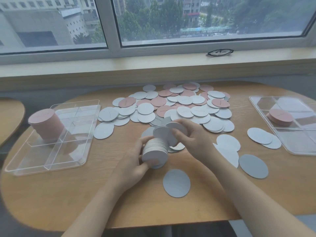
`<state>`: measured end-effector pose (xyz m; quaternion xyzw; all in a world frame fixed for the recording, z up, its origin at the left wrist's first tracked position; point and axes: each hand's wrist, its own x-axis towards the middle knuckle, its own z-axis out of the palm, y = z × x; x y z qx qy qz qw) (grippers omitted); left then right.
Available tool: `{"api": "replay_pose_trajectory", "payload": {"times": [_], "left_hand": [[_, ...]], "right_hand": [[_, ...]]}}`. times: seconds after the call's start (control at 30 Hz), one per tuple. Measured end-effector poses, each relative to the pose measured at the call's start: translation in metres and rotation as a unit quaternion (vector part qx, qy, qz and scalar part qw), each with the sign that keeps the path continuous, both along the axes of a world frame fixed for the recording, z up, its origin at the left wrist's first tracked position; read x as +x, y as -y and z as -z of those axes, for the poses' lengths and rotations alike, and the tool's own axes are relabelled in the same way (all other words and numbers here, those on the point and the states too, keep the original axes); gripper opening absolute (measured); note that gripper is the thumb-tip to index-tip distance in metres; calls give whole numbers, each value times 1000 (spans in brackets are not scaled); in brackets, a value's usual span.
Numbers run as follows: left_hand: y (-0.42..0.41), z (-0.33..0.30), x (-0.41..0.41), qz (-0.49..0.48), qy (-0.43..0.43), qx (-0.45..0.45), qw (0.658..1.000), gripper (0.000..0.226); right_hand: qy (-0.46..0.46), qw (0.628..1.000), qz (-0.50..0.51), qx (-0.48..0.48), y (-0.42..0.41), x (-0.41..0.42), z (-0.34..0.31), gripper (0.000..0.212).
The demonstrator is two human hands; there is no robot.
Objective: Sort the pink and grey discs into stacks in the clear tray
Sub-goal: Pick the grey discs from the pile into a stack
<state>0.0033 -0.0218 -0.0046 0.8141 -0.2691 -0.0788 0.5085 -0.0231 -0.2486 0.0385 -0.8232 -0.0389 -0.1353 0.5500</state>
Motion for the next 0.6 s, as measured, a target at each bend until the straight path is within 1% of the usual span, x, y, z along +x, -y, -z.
{"api": "replay_pose_trajectory", "payload": {"times": [0.1,0.13,0.2,0.33,0.43,0.6], "left_hand": [[-1,2,1,-3,-13,-9,1000,75],[-1,3,1,-3,-12,-9,1000,79],[0,3,1,-4,-7,-8,1000,82],[1,4,2,-6,4,-3,1000,61],[0,5,3,-13,9,-2,1000,62],[0,4,3,-8,20,0,1000,66]], "right_hand": [[-9,994,-41,99,-5,0,7,13],[-9,993,-48,112,-5,-1,9,13],[-12,994,-52,95,-6,-2,13,14],[-19,996,-54,64,-13,-2,15,13],[-24,994,-53,97,-10,-1,14,5],[-37,988,-42,141,-7,-2,15,14]]}}
